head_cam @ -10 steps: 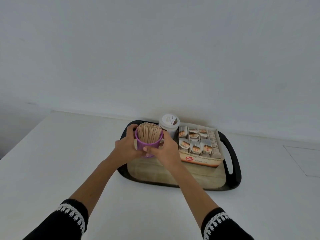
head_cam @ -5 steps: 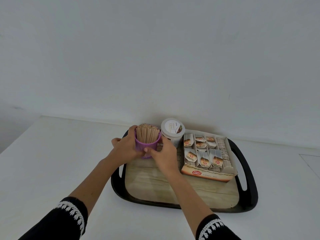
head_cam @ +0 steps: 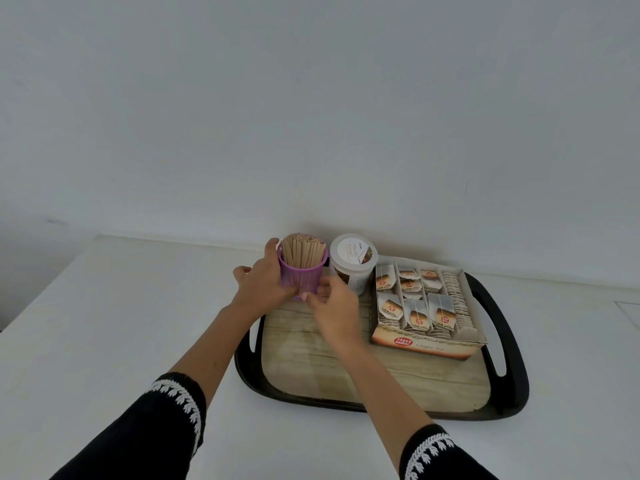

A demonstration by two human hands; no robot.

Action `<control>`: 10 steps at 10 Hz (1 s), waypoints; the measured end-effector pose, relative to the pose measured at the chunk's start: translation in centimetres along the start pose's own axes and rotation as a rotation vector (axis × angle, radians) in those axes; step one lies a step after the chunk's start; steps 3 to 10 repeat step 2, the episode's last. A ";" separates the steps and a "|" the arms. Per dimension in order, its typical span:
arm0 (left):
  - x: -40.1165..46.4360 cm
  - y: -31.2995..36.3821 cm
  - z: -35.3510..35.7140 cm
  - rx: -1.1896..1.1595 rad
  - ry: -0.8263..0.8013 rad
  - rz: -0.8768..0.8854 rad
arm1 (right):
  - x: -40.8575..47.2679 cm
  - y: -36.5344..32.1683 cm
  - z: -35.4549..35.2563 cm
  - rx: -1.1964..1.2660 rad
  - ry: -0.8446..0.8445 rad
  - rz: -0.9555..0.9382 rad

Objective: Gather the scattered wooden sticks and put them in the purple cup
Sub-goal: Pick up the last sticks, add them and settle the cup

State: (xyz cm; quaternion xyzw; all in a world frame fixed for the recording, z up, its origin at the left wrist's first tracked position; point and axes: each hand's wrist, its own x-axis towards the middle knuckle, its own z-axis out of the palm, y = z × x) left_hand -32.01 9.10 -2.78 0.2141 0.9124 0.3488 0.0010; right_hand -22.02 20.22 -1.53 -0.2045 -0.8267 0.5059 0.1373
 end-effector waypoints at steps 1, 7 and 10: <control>-1.9 0.9 -0.5 -0.051 0.039 -0.035 | -1.5 -0.1 -0.9 -0.061 0.072 -0.055; -4.2 1.4 -0.2 -0.024 0.181 0.004 | -3.0 -0.1 -1.8 -0.084 0.148 -0.115; -4.2 1.4 -0.2 -0.024 0.181 0.004 | -3.0 -0.1 -1.8 -0.084 0.148 -0.115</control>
